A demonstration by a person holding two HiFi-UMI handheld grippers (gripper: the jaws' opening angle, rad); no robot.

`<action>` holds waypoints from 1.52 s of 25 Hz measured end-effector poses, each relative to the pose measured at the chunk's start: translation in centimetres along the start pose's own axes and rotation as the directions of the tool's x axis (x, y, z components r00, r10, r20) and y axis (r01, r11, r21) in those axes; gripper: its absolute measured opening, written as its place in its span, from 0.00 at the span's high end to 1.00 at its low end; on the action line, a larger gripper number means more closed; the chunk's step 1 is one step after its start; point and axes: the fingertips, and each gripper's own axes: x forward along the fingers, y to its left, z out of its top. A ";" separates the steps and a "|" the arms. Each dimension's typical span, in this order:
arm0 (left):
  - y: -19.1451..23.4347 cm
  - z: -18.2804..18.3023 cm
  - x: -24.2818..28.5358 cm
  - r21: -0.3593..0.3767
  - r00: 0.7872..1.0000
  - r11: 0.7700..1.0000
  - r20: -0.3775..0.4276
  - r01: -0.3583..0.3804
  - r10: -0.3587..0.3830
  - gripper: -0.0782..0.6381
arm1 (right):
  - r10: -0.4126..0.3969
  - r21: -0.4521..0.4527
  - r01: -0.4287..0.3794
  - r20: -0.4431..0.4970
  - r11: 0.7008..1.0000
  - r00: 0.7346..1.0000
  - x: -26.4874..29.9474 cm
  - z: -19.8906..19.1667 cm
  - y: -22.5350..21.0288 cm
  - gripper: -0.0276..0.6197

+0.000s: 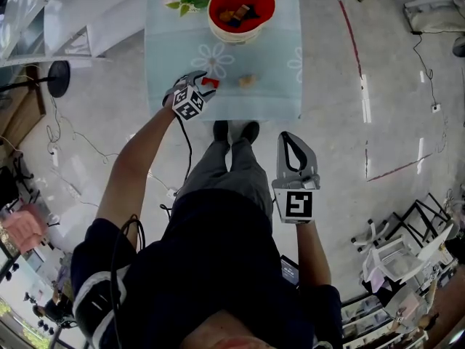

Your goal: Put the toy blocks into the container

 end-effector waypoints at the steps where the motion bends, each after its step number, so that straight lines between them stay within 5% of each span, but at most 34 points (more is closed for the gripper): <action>1: 0.0 -0.1 0.3 0.007 1.000 1.000 -0.011 0.005 -0.005 0.47 | 0.001 0.003 -0.001 -0.003 1.000 1.000 0.0 -0.1 -0.1 0.96; 13: -0.6 -1.4 2.1 0.118 0.988 0.987 -0.124 0.108 -0.094 0.57 | 0.004 0.024 -0.004 -0.030 1.000 1.000 0.5 -0.9 -0.6 0.96; 19: -0.1 -2.0 2.2 0.196 0.973 0.968 -0.199 0.155 -0.115 0.68 | 0.012 0.024 -0.011 -0.031 1.000 0.999 0.9 -1.0 -0.4 0.96; 25: -0.1 -3.4 3.7 0.287 0.948 0.936 -0.295 0.205 -0.117 0.68 | 0.003 0.041 -0.002 -0.042 0.999 0.999 1.0 -1.2 -0.9 0.96; 38: -0.2 -2.6 2.9 0.244 0.955 0.948 -0.263 0.203 -0.137 0.74 | 0.013 0.031 -0.011 -0.054 0.999 0.998 1.3 -1.4 -0.8 0.96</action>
